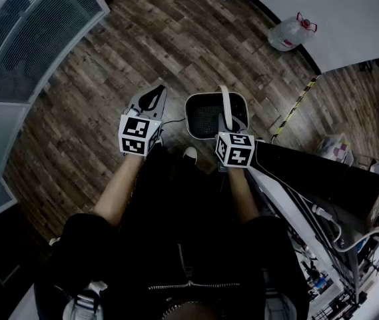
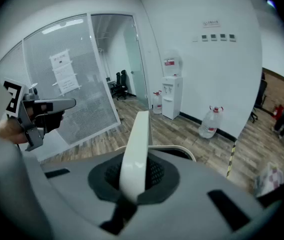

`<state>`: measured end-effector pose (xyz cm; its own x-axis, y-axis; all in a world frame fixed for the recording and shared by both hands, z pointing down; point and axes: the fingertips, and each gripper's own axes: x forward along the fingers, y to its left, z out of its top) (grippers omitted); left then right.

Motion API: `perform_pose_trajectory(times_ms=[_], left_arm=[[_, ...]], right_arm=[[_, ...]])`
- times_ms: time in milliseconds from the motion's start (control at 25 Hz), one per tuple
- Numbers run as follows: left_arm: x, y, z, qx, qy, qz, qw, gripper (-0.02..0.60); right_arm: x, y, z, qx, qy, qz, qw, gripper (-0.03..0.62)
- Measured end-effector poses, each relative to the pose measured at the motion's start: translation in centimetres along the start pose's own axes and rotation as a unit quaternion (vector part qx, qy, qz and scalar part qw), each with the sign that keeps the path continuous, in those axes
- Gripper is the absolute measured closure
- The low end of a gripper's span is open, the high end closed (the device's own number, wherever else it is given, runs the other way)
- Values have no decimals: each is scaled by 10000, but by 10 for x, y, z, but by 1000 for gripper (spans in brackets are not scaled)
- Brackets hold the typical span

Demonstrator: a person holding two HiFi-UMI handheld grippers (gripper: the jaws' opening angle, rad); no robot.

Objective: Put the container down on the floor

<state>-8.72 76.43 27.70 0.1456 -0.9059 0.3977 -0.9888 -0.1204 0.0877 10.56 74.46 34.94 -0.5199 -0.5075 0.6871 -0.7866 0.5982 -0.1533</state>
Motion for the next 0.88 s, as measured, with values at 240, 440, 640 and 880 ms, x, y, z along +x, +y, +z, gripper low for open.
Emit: perform_pose_trajectory(times_ms=[240, 440, 640, 880], left_arm=[[-18, -31, -3, -116, -52, 39, 9999, 555], [-19, -41, -4, -121, -81, 117, 9998, 555], [-14, -57, -5, -135, -106, 133, 9998, 555], [-3, -57, -1, -135, -104, 179, 9997, 555]], right_arm=[[-16, -19, -10, -60, 34, 102, 9999, 583], [-20, -35, -20, 15, 223, 96, 9997, 583], [-26, -54, -29, 148, 262, 141, 9994, 582], [-18, -64, -27, 261, 301, 184, 9990, 583]])
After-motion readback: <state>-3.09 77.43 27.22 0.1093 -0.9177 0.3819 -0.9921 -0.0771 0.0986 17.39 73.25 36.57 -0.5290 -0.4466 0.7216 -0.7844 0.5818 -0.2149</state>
